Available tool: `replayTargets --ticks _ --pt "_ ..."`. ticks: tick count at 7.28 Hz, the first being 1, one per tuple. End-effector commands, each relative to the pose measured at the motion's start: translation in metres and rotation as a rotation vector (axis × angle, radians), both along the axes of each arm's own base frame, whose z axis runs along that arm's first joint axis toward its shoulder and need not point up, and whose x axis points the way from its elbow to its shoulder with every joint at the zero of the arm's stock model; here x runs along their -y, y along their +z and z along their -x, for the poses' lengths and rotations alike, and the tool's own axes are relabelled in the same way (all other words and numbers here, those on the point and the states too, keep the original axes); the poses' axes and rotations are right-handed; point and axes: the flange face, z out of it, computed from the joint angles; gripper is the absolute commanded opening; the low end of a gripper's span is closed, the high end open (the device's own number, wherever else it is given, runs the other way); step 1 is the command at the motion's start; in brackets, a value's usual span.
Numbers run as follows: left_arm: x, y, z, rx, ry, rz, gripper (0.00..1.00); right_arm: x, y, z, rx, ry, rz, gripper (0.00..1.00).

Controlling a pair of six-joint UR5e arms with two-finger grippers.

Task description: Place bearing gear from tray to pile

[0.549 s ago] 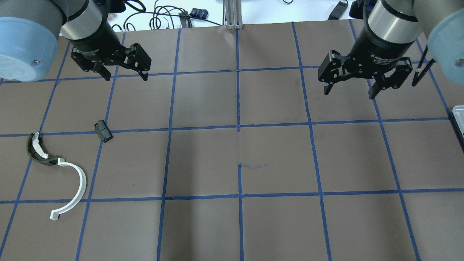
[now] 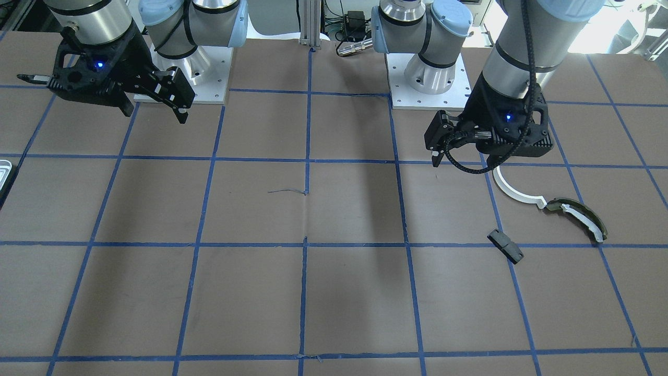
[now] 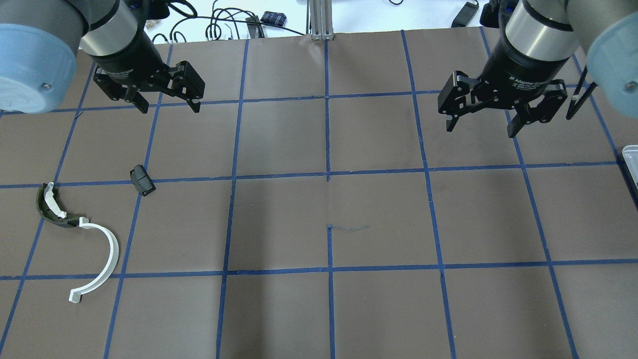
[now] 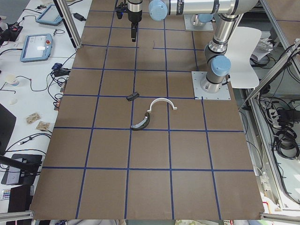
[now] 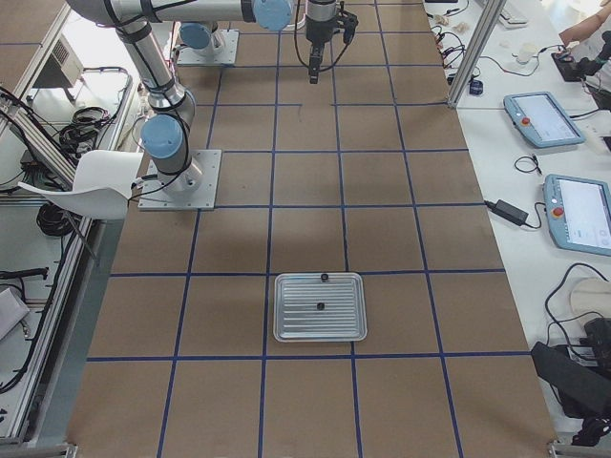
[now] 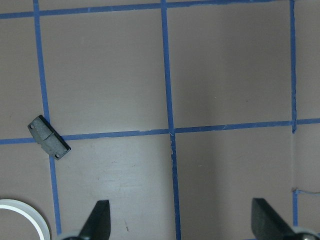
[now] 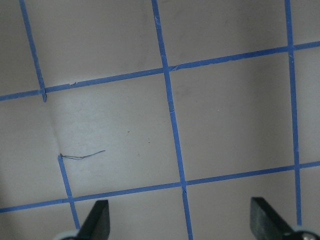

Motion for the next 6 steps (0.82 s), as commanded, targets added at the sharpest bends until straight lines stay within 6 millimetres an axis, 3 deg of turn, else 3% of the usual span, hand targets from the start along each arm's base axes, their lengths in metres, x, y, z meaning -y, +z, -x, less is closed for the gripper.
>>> replayTargets --ticks 1,3,4,5,6 --pt "-0.013 0.005 -0.002 0.004 0.006 -0.027 1.0 0.0 0.001 0.002 -0.005 -0.002 0.004 1.0" --pt "-0.008 -0.002 -0.002 -0.004 0.006 -0.041 1.0 0.0 -0.001 0.001 -0.001 -0.003 -0.007 1.0" --pt "-0.011 0.003 -0.001 -0.006 0.006 -0.034 1.0 0.001 -0.001 0.005 -0.003 -0.002 -0.005 1.0" --pt "-0.012 0.021 -0.001 -0.007 0.004 -0.001 1.0 0.006 -0.006 0.01 -0.004 0.009 -0.009 1.0" --pt "-0.011 0.021 -0.001 0.001 -0.001 0.001 1.0 0.015 -0.018 0.04 -0.003 -0.04 -0.033 1.0"
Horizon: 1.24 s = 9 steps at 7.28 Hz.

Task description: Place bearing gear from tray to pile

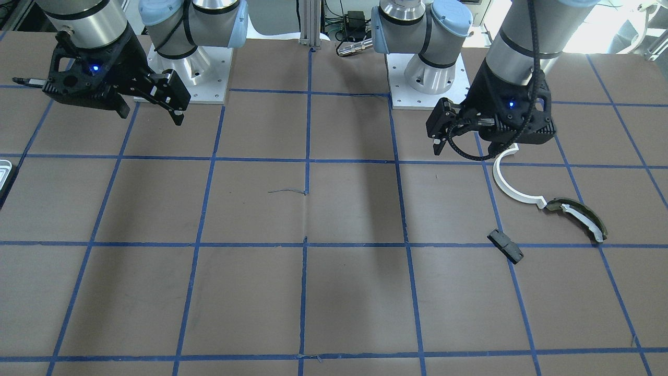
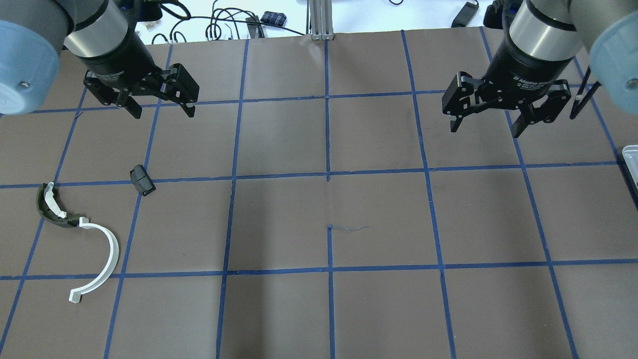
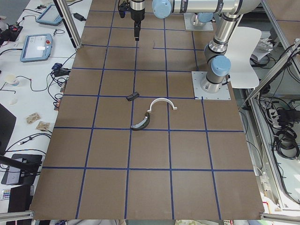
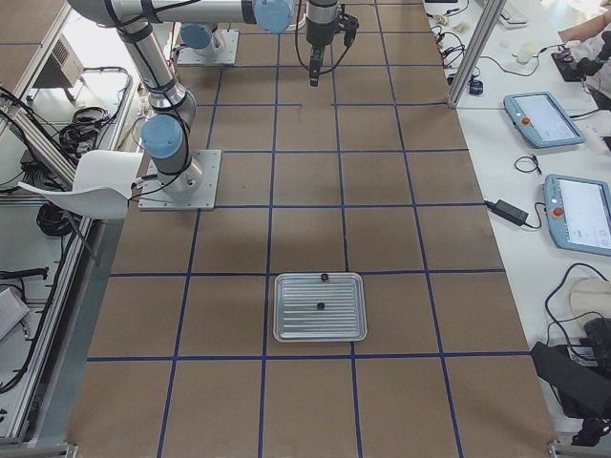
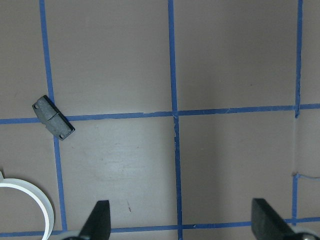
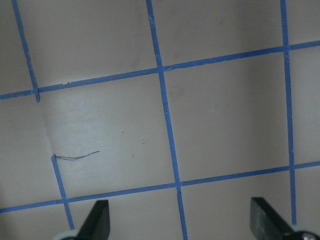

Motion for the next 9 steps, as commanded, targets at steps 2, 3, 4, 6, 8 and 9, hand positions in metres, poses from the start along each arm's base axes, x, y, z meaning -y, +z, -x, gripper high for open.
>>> replayTargets --ticks 2,3,4,6,8,9 --pt "-0.002 0.011 0.001 0.007 -0.009 0.018 1.0 0.022 -0.031 0.163 0.028 -0.213 -0.046 1.0" --pt "-0.009 0.019 -0.002 0.024 -0.007 0.025 1.0 0.028 -0.044 0.197 0.027 -0.237 -0.058 1.0" --pt "-0.014 0.025 -0.006 0.06 -0.006 0.034 1.0 0.035 -0.063 0.258 -0.045 -0.315 -0.054 1.0" --pt "-0.016 0.026 -0.011 0.093 0.0 0.034 1.0 0.04 -0.11 0.375 -0.096 -0.283 -0.025 1.0" --pt "-0.014 0.023 -0.013 0.092 0.003 0.028 1.0 0.026 -0.148 0.456 -0.155 -0.257 -0.034 1.0" --pt "-0.013 0.025 -0.014 0.093 0.006 0.037 1.0 0.019 -0.174 0.494 -0.158 -0.27 -0.033 1.0"
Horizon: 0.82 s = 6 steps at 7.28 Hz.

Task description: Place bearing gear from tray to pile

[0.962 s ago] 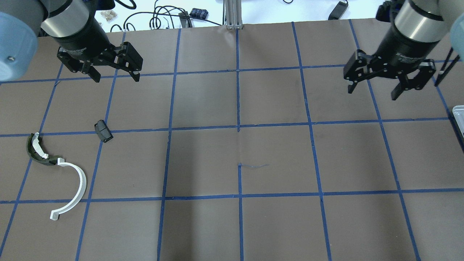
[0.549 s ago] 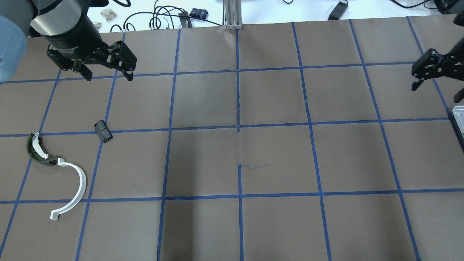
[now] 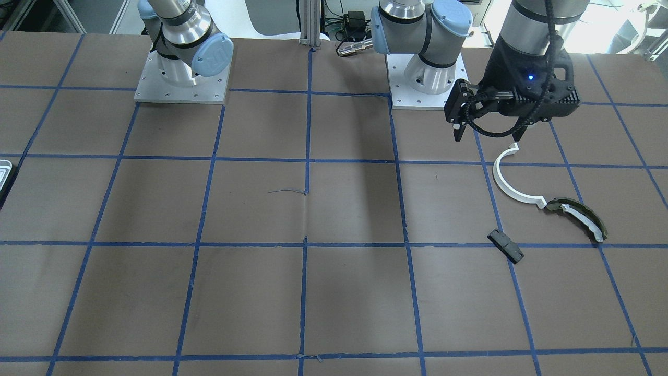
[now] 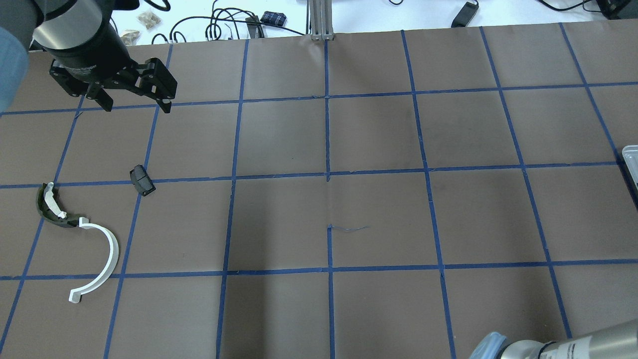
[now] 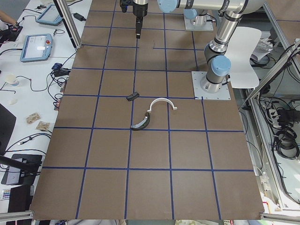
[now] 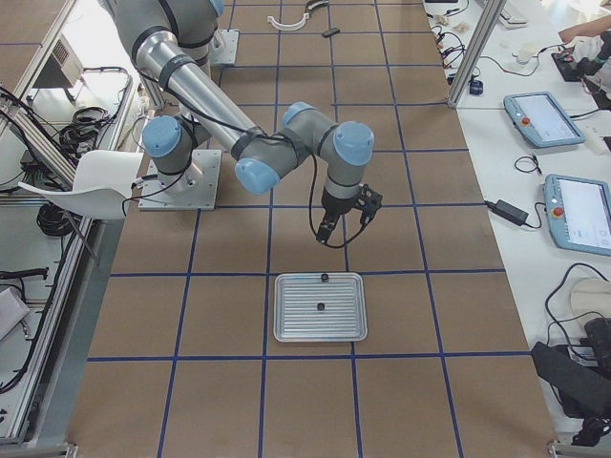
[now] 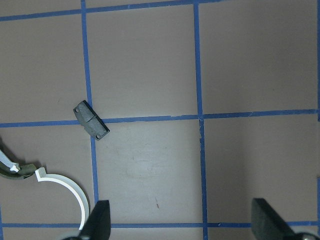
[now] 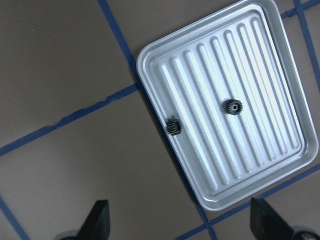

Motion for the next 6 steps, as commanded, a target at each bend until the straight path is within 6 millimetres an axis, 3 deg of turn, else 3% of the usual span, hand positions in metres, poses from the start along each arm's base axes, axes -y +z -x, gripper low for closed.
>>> replayTargets --ticks 1,3,6 --pt "0.004 0.003 -0.002 0.0 0.004 0.012 1.0 -0.011 -0.061 0.076 -0.014 -0.021 -0.003 1.0" --pt "0.009 0.007 -0.003 0.0 0.006 0.021 1.0 -0.022 -0.11 0.114 0.024 0.009 -0.019 1.0" --pt "0.012 0.009 -0.018 -0.002 0.033 0.023 1.0 -0.019 -0.143 0.122 0.048 -0.003 -0.032 0.95"
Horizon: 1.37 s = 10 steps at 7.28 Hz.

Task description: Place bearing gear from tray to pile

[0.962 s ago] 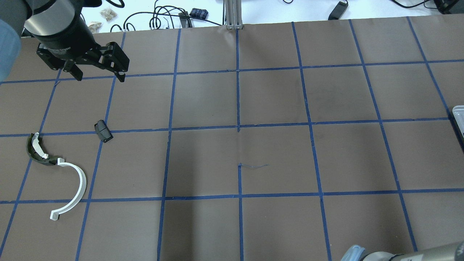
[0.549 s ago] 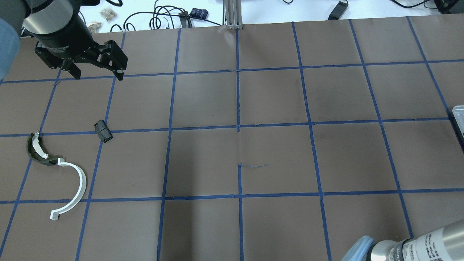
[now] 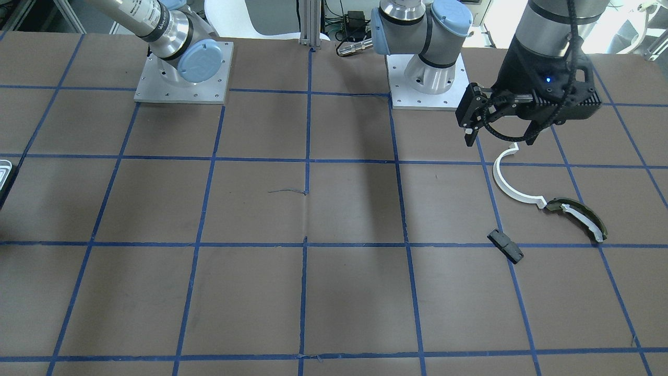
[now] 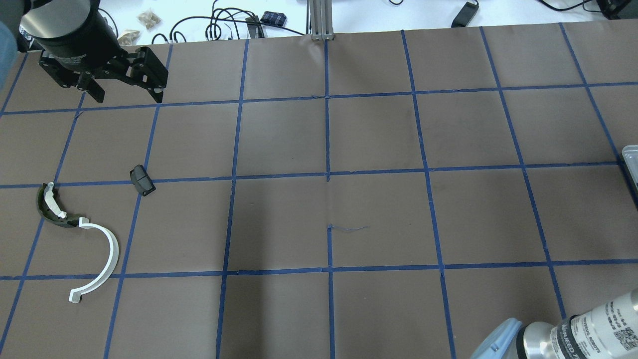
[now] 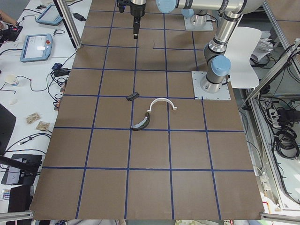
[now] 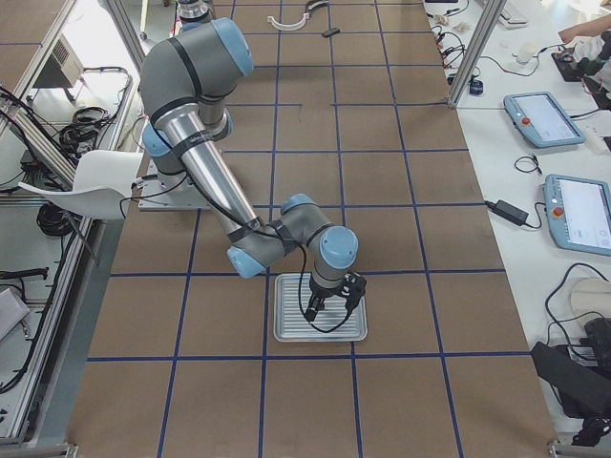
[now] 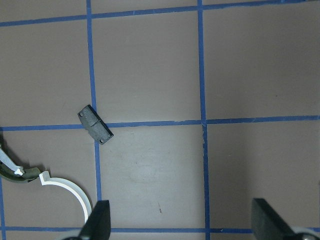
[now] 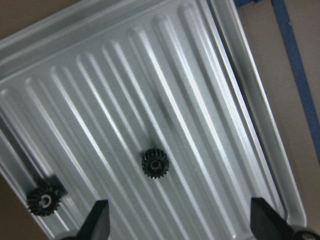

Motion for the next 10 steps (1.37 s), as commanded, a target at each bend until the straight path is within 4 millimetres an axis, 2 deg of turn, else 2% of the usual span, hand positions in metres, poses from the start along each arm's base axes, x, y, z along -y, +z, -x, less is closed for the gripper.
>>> replayTargets --ticks 1,5,6,7,8,9,10 --pt "0.002 0.001 -0.003 0.0 0.005 0.001 1.0 0.003 -0.025 0.006 0.003 -0.008 0.003 0.95" --pt "0.004 0.001 -0.004 0.0 0.005 0.004 1.0 0.009 -0.031 0.001 0.035 -0.053 0.064 0.87" --pt "0.005 0.004 -0.004 0.001 0.005 0.01 1.0 0.01 -0.035 0.002 0.039 -0.055 0.063 0.8" --pt "0.007 0.007 -0.004 0.001 0.005 0.01 1.0 0.009 -0.041 0.0 0.048 -0.056 0.057 0.64" --pt "0.007 0.007 -0.002 -0.011 0.003 0.014 1.0 0.008 -0.039 0.001 0.044 -0.055 0.057 0.43" --pt "0.011 0.011 -0.003 -0.012 0.004 0.026 1.0 0.008 -0.035 0.001 0.04 -0.054 0.053 0.17" --pt "0.013 0.012 -0.004 -0.007 0.004 0.024 1.0 0.011 -0.033 -0.001 0.038 -0.049 0.056 0.0"
